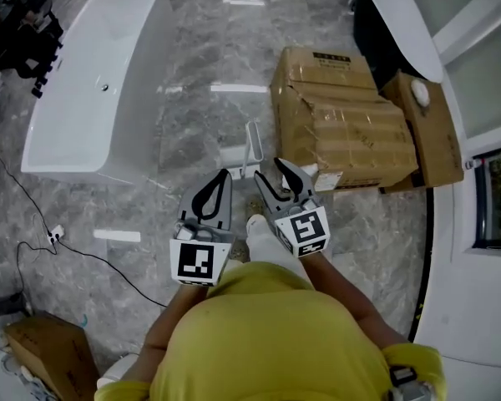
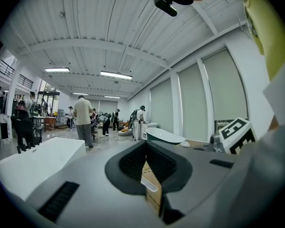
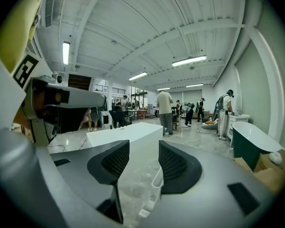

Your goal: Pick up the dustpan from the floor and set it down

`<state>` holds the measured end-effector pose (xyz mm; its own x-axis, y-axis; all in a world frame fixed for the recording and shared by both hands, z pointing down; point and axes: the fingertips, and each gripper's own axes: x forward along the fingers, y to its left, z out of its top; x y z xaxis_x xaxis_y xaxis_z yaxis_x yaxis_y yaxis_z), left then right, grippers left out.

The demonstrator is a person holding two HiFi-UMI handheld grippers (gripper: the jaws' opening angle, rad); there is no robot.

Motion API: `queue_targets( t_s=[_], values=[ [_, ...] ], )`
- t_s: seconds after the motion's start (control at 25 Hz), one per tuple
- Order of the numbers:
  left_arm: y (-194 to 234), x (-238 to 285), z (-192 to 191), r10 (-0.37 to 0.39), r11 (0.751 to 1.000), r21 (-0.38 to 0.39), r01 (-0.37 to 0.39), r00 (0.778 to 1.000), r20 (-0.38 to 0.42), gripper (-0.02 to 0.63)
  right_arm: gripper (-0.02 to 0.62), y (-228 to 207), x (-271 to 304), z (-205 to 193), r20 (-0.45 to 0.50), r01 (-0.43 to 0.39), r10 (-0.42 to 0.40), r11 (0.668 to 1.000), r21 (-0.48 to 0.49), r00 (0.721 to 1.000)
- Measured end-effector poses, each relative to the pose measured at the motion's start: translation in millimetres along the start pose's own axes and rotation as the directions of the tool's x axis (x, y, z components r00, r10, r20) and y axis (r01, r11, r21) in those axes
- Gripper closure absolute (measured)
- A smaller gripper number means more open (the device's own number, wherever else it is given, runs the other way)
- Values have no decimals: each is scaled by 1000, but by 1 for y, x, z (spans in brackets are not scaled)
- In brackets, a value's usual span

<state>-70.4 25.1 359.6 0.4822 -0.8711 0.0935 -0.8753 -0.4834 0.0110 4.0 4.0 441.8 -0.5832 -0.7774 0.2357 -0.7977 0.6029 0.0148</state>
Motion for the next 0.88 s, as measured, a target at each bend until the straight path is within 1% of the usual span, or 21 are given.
queue_targets(
  t_s=[0.12,0.28,0.52,0.6,0.76,0.88],
  values=[
    [10,25,-5,2,1000,4,-1,1000,-13,606,386,-17,27,-17,-56,-20,20,1000,10,998],
    [21,54,-17,8,1000,-8,-8,999,-46,606,383,-35,52,-40,-123,-53,56,998,30,991],
    [34,95,-40,22,1000,7,-21,993,-117,606,376,-57,83,-75,-226,-131,141,990,57,964],
    [37,106,-46,25,1000,16,-23,990,-140,606,374,-60,93,-88,-256,-172,189,981,89,948],
    [42,123,-62,46,999,8,-45,983,-179,606,367,-65,108,-113,-307,-258,301,951,174,903],
    [49,132,-71,74,997,0,-75,978,-197,606,357,-70,115,-126,-323,-283,375,912,298,869]
  ],
)
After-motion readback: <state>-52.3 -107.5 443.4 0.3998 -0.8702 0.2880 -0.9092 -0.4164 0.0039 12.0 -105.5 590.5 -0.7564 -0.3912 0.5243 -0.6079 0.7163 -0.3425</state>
